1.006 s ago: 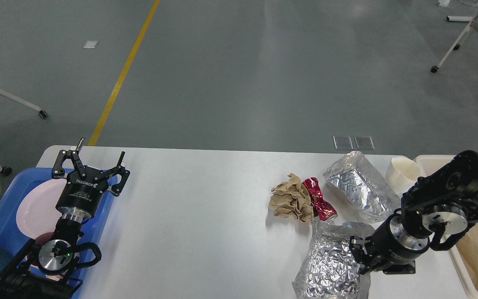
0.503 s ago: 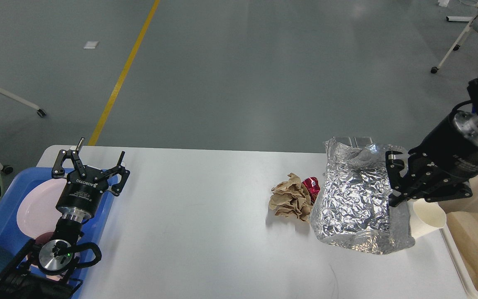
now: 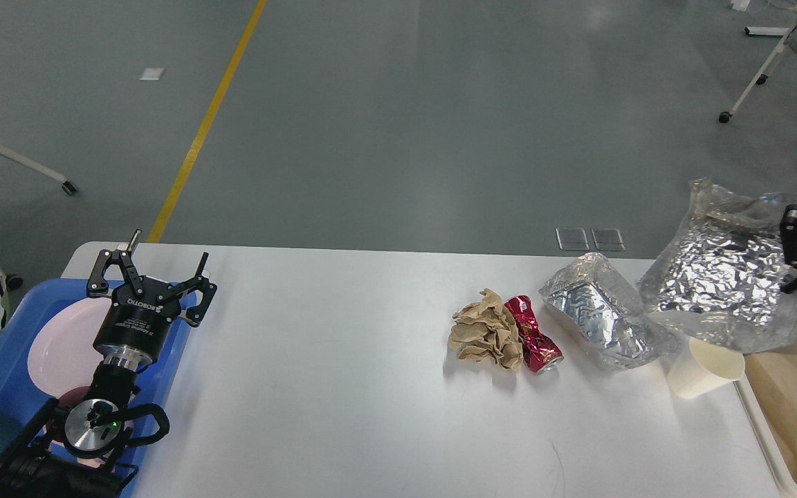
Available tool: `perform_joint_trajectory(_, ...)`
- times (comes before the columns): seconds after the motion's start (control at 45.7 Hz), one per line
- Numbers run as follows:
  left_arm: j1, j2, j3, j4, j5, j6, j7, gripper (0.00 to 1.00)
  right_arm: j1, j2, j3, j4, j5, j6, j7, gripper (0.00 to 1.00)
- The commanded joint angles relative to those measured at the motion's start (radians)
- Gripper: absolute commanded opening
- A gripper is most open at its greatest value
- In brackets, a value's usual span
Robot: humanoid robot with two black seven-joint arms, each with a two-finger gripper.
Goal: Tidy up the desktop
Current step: 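Lift the silver foil, carry it into the beige bin, release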
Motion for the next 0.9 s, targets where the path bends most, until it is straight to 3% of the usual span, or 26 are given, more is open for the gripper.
perform_joint_trajectory(0.0, 0.0, -0.001, 0.0, 0.0, 0.0, 0.0, 0.0, 0.96, -0.176, -0.121, 0.011, -0.146, -0.009, -0.092, -0.001, 0.0)
perform_joint_trajectory(0.219, 0.001, 0.0, 0.0, 0.0, 0.0, -0.002, 0.0, 0.96, -0.511, -0.25, 0.167, -0.258, -0.01, -0.483, -0.004, 0.0)
perform_joint_trajectory(0.372, 0.001, 0.0, 0.0, 0.0, 0.0, 0.0, 0.0, 0.96, -0.841, -0.268, 0.365, -0.448, 0.025, -0.706, -0.007, 0.0)
perform_joint_trajectory(0.569, 0.001, 0.0, 0.0, 0.0, 0.0, 0.0, 0.0, 0.97, -1.191, -0.244, 0.608, -0.702, 0.041, -0.74, -0.01, 0.0)
perform_joint_trajectory(0.875, 0.0, 0.0, 0.0, 0.0, 0.0, 0.0, 0.0, 0.96, -1.633, -0.007, 0.881, -1.134, 0.039, -0.753, -0.009, 0.0)
